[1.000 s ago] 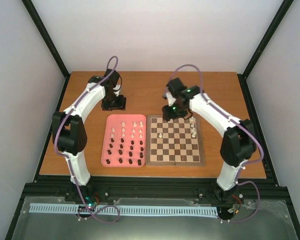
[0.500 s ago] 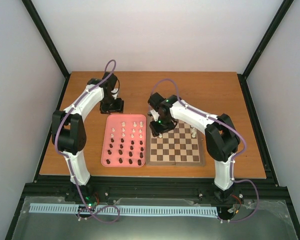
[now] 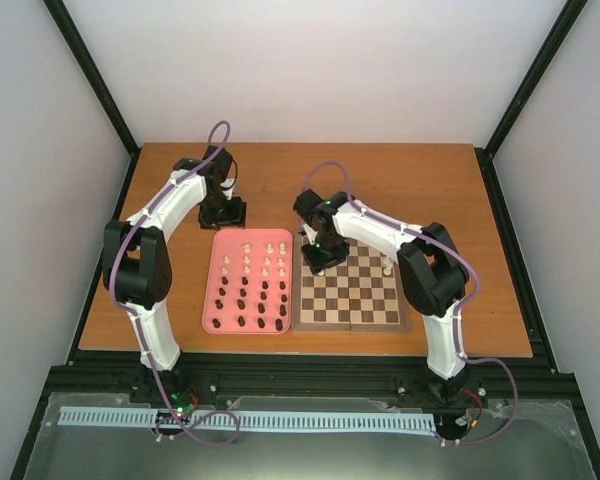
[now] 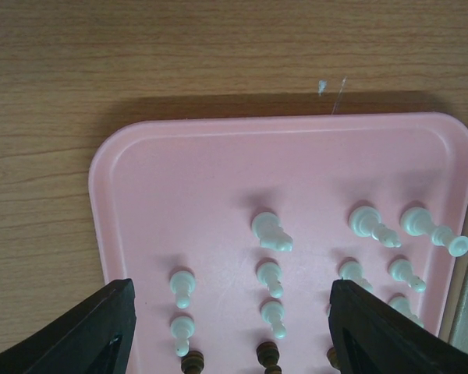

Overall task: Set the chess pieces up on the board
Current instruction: Pick up the chess piece from the chessboard.

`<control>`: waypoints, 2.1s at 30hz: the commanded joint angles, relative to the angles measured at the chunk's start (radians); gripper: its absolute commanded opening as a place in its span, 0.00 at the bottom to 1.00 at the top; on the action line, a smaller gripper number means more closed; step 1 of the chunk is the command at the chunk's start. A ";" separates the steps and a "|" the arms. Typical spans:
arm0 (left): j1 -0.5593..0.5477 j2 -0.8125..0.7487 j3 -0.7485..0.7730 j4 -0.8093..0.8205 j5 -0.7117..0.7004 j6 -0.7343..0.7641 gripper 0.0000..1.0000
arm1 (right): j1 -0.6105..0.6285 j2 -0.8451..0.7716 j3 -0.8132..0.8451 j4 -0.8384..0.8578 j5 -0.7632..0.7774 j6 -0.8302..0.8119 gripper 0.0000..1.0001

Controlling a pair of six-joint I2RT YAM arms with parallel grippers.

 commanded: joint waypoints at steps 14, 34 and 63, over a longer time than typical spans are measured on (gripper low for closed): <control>0.016 -0.003 0.006 0.012 0.006 0.000 0.76 | -0.009 0.018 0.054 -0.036 0.017 -0.009 0.30; 0.017 0.004 0.009 0.011 0.008 -0.001 0.76 | -0.010 0.023 0.035 -0.031 0.001 -0.012 0.23; 0.018 0.002 -0.004 0.019 0.025 -0.003 0.76 | -0.010 -0.046 -0.006 -0.043 0.021 0.019 0.03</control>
